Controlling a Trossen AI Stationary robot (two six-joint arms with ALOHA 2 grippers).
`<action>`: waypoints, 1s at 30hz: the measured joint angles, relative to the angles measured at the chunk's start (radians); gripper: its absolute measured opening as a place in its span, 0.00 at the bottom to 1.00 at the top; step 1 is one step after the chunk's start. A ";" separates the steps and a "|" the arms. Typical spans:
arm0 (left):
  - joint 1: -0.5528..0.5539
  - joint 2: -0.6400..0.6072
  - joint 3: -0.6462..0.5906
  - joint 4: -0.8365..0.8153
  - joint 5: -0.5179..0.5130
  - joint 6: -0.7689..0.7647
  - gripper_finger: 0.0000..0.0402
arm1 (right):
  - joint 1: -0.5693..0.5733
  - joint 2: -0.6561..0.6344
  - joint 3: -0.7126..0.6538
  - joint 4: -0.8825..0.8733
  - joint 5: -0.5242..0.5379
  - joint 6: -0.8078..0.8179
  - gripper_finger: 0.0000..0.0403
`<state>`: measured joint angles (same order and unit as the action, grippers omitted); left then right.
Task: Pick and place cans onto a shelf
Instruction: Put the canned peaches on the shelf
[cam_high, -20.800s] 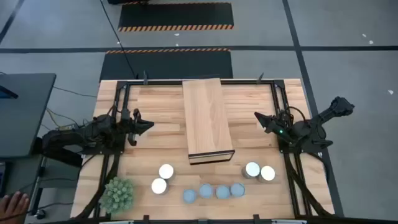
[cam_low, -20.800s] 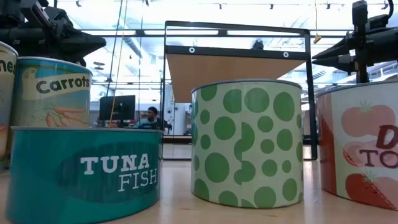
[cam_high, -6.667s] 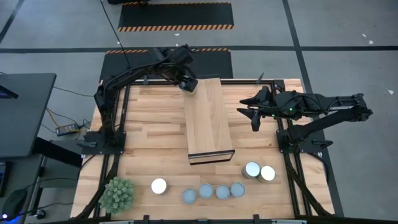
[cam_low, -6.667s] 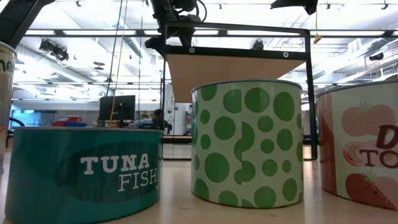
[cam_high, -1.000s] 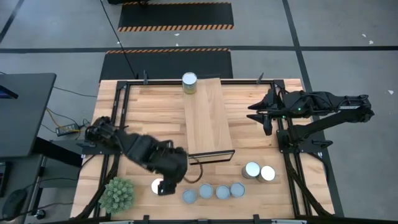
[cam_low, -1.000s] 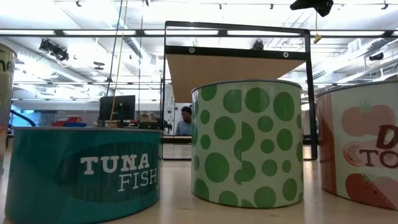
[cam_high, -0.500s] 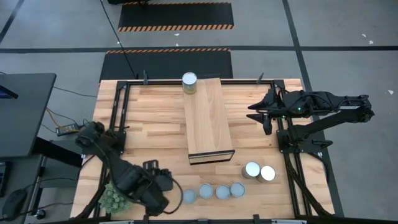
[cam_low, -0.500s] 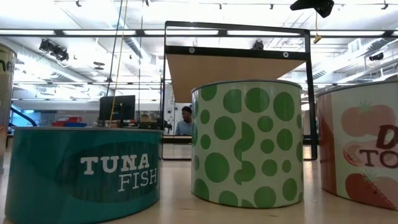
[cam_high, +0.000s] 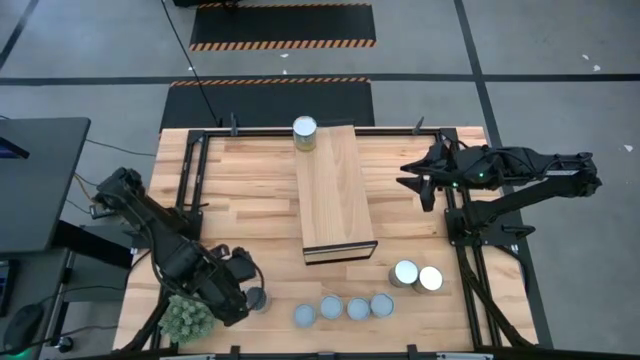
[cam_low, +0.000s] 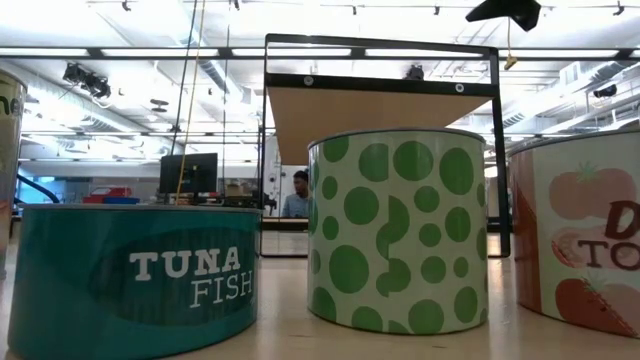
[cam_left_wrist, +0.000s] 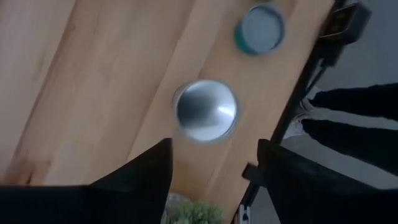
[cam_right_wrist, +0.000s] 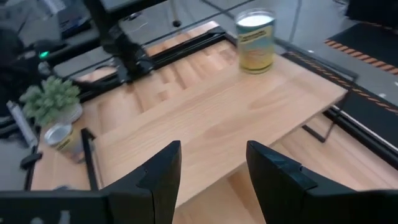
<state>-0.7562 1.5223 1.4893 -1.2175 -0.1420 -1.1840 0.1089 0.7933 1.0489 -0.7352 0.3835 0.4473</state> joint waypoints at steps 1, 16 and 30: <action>-0.007 0.000 -0.009 0.004 0.005 -0.009 0.62 | 0.000 0.000 0.000 0.000 0.012 0.014 0.47; -0.095 0.010 -0.090 0.143 0.008 0.035 0.94 | 0.000 0.040 0.000 0.000 0.036 0.123 0.47; -0.091 0.066 -0.088 0.236 -0.136 0.020 0.96 | 0.001 0.045 0.000 0.008 -0.034 0.015 0.47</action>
<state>-0.8475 1.5886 1.4012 -0.9815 -0.2785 -1.1639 0.1097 0.8379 1.0489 -0.7270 0.3500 0.4622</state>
